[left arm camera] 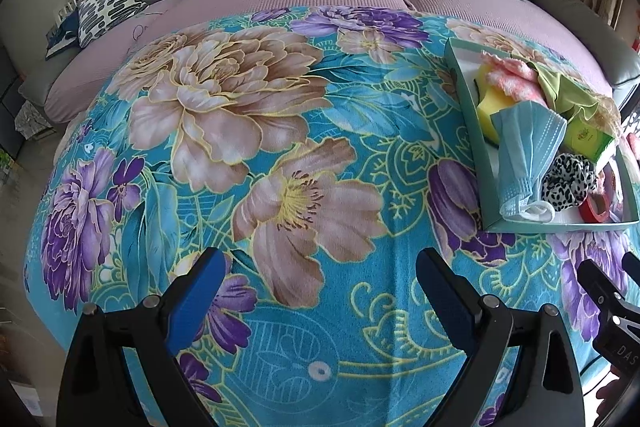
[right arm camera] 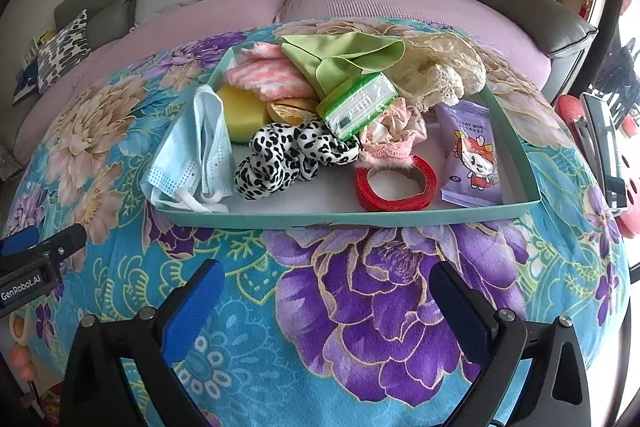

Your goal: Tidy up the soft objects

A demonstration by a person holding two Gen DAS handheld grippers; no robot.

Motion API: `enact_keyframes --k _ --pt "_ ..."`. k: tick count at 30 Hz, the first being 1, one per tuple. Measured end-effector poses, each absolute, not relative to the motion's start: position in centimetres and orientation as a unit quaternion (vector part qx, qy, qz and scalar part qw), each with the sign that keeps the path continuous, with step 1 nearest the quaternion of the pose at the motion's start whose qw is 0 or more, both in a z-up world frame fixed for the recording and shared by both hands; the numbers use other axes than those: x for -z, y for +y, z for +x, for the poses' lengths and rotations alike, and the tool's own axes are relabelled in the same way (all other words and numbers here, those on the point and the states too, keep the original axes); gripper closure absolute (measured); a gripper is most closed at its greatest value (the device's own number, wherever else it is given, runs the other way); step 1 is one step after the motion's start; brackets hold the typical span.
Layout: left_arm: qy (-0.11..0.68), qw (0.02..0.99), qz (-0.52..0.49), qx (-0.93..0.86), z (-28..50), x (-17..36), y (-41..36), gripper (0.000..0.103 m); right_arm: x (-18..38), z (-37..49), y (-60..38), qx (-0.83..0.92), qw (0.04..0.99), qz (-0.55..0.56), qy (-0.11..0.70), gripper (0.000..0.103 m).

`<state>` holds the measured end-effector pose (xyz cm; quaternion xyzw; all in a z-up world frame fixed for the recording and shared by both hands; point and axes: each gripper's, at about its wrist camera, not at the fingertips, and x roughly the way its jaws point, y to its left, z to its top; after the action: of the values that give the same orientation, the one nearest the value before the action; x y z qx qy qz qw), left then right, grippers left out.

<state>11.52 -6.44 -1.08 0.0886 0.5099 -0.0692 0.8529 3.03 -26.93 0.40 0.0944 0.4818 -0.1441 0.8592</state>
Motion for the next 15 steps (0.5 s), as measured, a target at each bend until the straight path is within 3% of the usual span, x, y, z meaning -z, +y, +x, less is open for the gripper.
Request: enact_keyframes --k 15 --pt "0.507 0.845 0.142 0.089 11.6 1.3 -7.7 0.007 -0.6 4.1 -26.9 0.138 0.862 0.082 0.480 0.000"
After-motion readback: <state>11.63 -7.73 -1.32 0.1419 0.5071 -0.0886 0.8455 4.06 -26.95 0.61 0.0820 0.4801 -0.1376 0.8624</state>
